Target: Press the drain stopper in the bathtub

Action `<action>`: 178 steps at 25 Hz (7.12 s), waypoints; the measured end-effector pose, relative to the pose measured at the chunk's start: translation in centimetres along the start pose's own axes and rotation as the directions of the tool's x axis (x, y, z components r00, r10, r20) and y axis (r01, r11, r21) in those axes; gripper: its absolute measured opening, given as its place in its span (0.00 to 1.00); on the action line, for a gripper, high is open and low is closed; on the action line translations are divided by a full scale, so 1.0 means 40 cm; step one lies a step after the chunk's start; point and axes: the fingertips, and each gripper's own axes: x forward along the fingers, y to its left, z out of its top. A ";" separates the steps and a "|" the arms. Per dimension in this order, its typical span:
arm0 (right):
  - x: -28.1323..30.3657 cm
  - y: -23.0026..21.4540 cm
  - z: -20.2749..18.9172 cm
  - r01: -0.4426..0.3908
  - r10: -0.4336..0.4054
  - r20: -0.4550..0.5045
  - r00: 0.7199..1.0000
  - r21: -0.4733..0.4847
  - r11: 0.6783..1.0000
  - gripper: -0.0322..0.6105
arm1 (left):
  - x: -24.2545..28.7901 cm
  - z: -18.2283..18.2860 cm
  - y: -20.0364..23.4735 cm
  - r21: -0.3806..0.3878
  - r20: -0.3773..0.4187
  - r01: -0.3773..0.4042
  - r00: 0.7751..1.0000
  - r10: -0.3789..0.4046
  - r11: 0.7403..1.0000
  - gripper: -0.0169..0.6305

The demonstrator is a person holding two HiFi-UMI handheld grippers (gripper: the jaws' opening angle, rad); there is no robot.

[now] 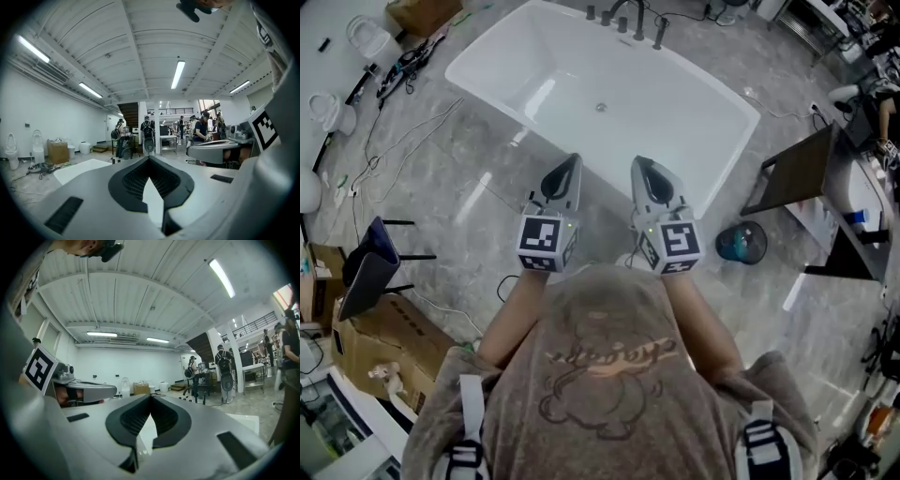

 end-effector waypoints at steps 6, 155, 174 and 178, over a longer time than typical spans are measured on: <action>0.048 -0.043 -0.013 0.042 -0.042 -0.020 0.999 0.005 0.999 0.06 | 0.067 -0.005 0.036 0.009 -0.006 0.044 0.999 -0.044 0.999 0.03; 1.658 -0.588 -1.149 0.279 -0.271 -0.138 0.953 0.047 0.959 0.06 | 1.574 -1.022 0.877 0.029 0.102 0.619 0.779 -0.618 0.785 0.03; 1.696 -0.650 -1.419 0.335 -0.311 -0.231 0.922 0.076 0.939 0.06 | 1.645 -1.227 0.858 -0.005 0.035 0.610 0.792 -0.609 0.793 0.03; 1.716 -0.656 -1.492 0.322 -0.290 -0.289 0.912 0.067 0.945 0.06 | 1.648 -1.242 0.875 -0.021 0.032 0.594 0.804 -0.593 0.804 0.03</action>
